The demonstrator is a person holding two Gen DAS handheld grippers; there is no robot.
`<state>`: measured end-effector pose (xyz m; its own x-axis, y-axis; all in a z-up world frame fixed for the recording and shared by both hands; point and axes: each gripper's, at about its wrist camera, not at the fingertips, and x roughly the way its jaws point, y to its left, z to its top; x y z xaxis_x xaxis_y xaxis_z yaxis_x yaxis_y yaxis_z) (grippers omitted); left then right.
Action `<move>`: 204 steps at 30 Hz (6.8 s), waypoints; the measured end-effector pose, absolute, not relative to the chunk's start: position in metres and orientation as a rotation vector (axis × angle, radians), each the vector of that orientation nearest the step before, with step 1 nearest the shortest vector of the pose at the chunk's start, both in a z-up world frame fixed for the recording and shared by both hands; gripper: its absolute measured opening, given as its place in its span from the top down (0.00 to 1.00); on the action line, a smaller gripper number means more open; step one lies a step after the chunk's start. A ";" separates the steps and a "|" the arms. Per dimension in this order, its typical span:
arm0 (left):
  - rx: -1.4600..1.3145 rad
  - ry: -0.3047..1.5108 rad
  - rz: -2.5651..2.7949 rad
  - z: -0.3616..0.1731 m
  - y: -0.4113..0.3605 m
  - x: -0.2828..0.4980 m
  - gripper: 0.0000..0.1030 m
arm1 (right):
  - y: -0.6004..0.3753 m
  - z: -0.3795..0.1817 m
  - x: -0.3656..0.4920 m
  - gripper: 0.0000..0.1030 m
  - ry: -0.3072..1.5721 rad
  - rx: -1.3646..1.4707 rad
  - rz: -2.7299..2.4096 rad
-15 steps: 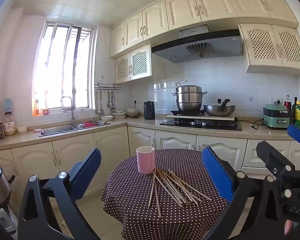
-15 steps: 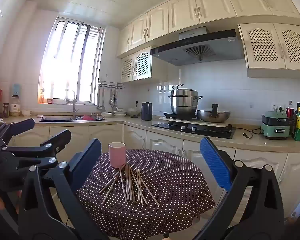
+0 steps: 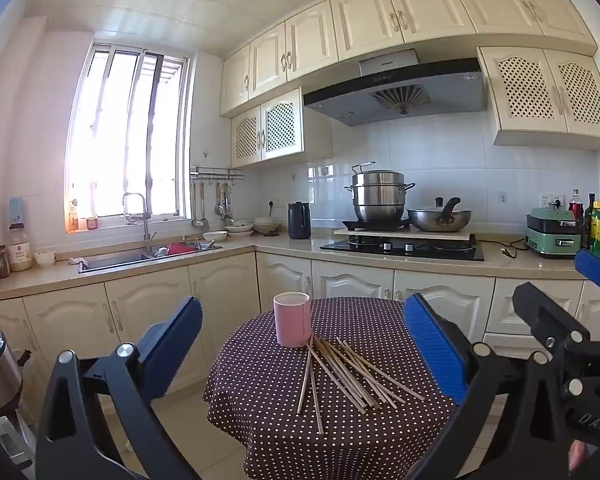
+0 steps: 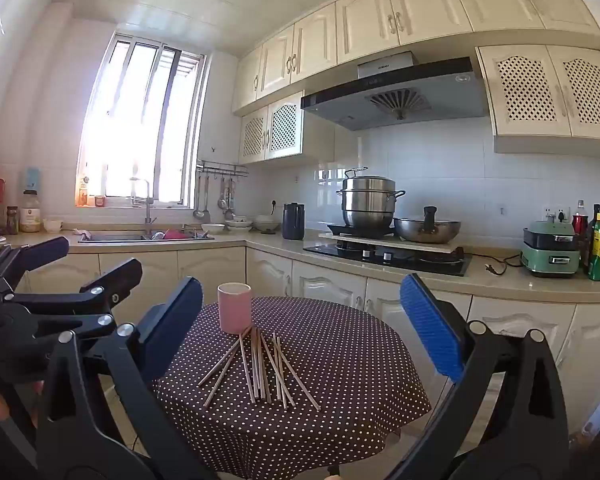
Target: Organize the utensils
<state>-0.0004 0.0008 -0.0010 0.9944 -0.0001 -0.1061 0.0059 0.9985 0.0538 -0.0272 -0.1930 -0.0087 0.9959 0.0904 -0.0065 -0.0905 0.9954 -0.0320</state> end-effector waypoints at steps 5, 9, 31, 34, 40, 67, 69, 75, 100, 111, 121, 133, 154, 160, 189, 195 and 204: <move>0.052 0.106 -0.003 -0.001 0.001 0.000 0.04 | -0.193 -0.011 -0.026 0.06 0.007 -0.033 0.089; 0.051 0.107 -0.003 0.001 0.004 -0.001 0.04 | -0.193 -0.011 -0.026 0.06 0.007 -0.034 0.089; 0.048 0.106 0.000 -0.003 0.009 0.000 0.04 | -0.188 -0.012 -0.027 0.06 0.010 -0.035 0.090; 0.049 0.106 0.000 -0.003 0.009 0.000 0.04 | -0.188 -0.013 -0.027 0.06 0.010 -0.035 0.090; 0.050 0.107 0.003 -0.002 0.009 0.000 0.04 | -0.186 -0.014 -0.026 0.06 0.012 -0.036 0.092; 0.037 0.120 0.008 -0.008 0.012 0.006 0.04 | -0.181 -0.014 -0.020 0.06 0.024 -0.036 0.098; 0.034 0.126 0.012 -0.009 0.013 0.011 0.04 | -0.180 -0.015 -0.015 0.06 0.032 -0.037 0.103; 0.045 0.147 0.028 -0.016 0.015 0.032 0.04 | -0.178 -0.020 0.009 0.06 0.049 -0.039 0.105; 0.052 0.506 -0.030 -0.072 0.011 0.188 0.04 | -0.196 -0.061 0.160 0.06 0.324 -0.037 0.223; -0.018 0.797 -0.124 -0.127 0.036 0.272 0.23 | -0.203 -0.118 0.258 0.54 0.668 -0.018 0.359; -0.004 1.082 -0.176 -0.188 0.044 0.334 0.53 | -0.199 -0.159 0.321 0.54 0.924 -0.065 0.415; 0.019 1.130 -0.180 -0.200 0.035 0.381 0.60 | -0.188 -0.184 0.360 0.54 1.041 -0.092 0.429; -0.037 1.163 -0.202 -0.201 0.038 0.424 0.91 | -0.150 -0.206 0.412 0.63 1.216 -0.302 0.406; 0.013 1.156 -0.177 -0.199 0.024 0.430 0.93 | -0.132 -0.206 0.428 0.92 1.255 -0.290 0.406; -0.114 0.650 -0.351 -0.098 0.026 0.331 0.95 | -0.153 -0.070 0.370 0.94 0.753 0.022 0.546; -0.164 0.427 -0.334 -0.064 0.032 0.358 0.95 | -0.141 -0.035 0.386 0.94 0.634 0.084 0.573; -0.243 0.150 -0.293 -0.037 0.046 0.409 0.95 | -0.116 -0.003 0.416 0.94 0.423 0.136 0.550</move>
<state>0.4088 0.0462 -0.0372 0.9466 -0.3027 -0.1109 0.2666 0.9285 -0.2583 0.4163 -0.1161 -0.0026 0.7689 0.5330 -0.3530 -0.4777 0.8460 0.2369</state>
